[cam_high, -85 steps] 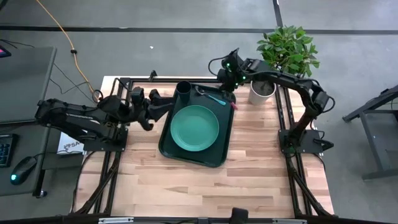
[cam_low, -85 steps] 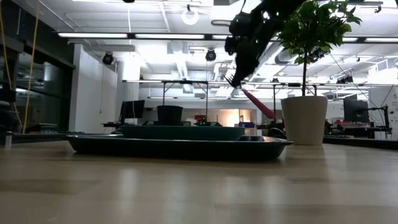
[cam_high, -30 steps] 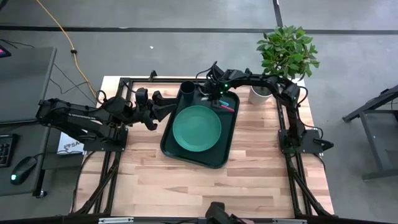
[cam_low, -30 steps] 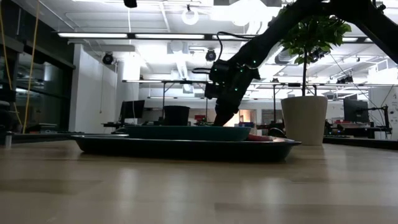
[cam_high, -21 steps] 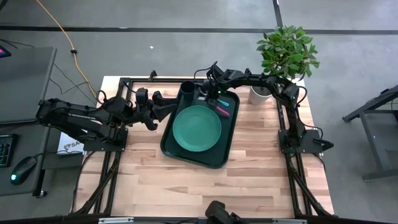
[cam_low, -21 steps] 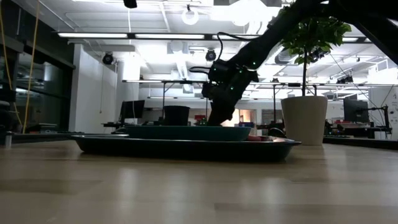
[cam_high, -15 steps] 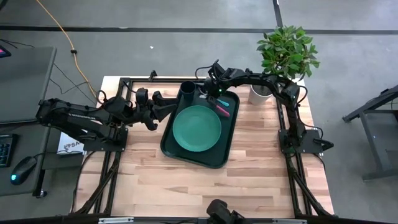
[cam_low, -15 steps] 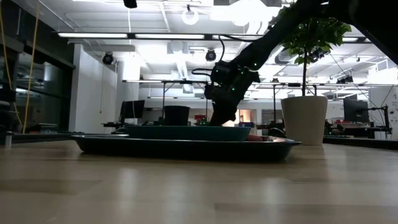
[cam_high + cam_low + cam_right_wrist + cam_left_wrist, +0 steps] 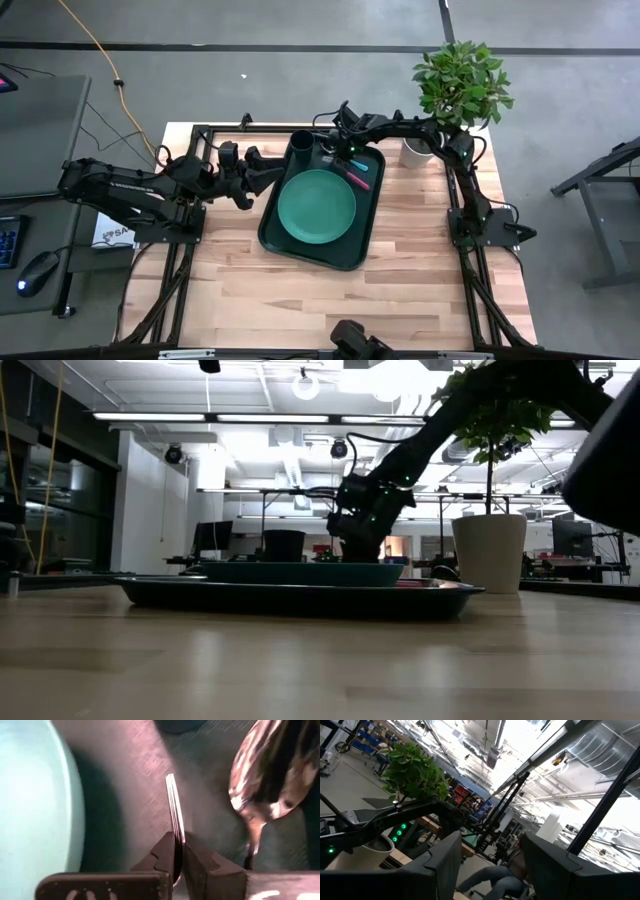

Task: Pick and place plate/cup/fork/spoon on tray
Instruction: Put the pink fork on the black serving tray to the bottom of the blue spoon

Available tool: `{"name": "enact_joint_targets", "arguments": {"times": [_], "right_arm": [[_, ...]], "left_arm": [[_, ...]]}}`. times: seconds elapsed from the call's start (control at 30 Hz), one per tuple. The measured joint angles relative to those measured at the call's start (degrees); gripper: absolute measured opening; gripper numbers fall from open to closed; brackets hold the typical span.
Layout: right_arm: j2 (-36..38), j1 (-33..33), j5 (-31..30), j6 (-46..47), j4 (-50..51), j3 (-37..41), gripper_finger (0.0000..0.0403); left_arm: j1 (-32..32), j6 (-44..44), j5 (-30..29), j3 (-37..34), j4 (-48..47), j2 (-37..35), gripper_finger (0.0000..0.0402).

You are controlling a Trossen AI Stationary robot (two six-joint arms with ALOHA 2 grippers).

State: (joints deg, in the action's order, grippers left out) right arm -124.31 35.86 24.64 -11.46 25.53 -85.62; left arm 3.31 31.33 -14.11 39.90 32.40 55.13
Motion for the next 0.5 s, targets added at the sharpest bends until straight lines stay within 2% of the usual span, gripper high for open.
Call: {"name": "enact_joint_targets", "arguments": {"times": [0.33, 0.5], "right_arm": [[0.00, -0.09, -3.17, -2.41, -0.38, 0.00, 0.0084], [0.00, 0.24, -5.50, -4.04, 0.40, -1.32, 0.0102]], "left_arm": [[0.00, -0.01, 0.00, 0.00, -0.02, 0.00, 0.0195], [0.00, -0.02, 0.00, 0.00, -0.02, 0.00, 0.0195]]}}
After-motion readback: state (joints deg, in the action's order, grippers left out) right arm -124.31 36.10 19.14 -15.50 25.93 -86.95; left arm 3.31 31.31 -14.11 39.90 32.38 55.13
